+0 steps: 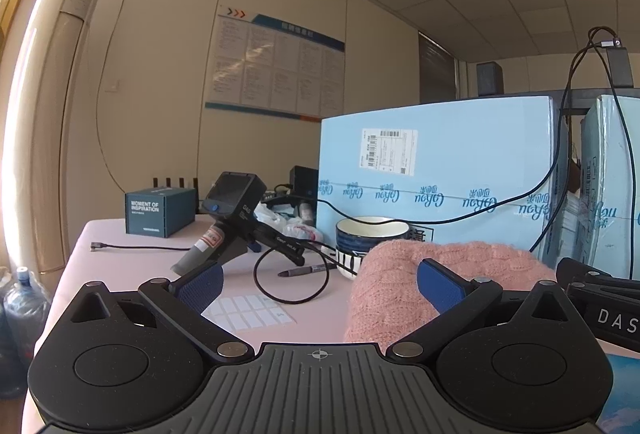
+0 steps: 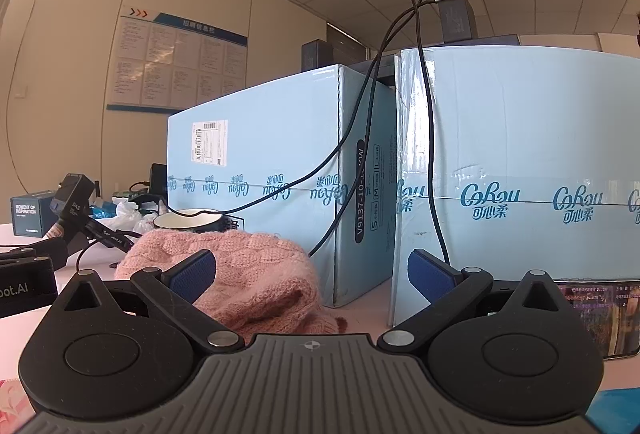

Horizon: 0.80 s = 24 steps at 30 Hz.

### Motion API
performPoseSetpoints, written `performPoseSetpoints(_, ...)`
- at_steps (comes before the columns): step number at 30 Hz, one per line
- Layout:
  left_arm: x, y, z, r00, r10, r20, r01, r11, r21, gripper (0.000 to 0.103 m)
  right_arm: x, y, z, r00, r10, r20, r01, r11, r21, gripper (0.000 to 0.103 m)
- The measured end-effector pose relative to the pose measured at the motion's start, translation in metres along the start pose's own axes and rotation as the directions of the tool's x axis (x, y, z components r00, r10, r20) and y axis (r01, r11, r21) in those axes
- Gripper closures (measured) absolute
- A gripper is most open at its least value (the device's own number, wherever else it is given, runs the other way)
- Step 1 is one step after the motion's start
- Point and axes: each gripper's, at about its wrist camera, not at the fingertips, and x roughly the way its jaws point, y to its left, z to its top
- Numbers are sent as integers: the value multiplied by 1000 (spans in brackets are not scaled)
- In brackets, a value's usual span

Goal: Fold clothes

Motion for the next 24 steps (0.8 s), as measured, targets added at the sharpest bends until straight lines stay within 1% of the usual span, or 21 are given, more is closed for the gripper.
performPoseSetpoints(4, 0, 2, 1, 1000, -1, -19, 1, 1000, -5, 0, -1, 0, 0, 1000, 0, 6, 0, 1000, 4, 0)
performPoseSetpoints(7, 8, -1, -1, 999, -2, -43, 1, 1000, -11, 0, -1, 0, 0, 1000, 0, 10, 0, 1000, 6, 0)
performPoseSetpoints(24, 5, -1, 0, 999, -1, -51, 1, 1000, 1, 0, 0, 1, 1, 1000, -1, 0, 1, 1000, 0, 0)
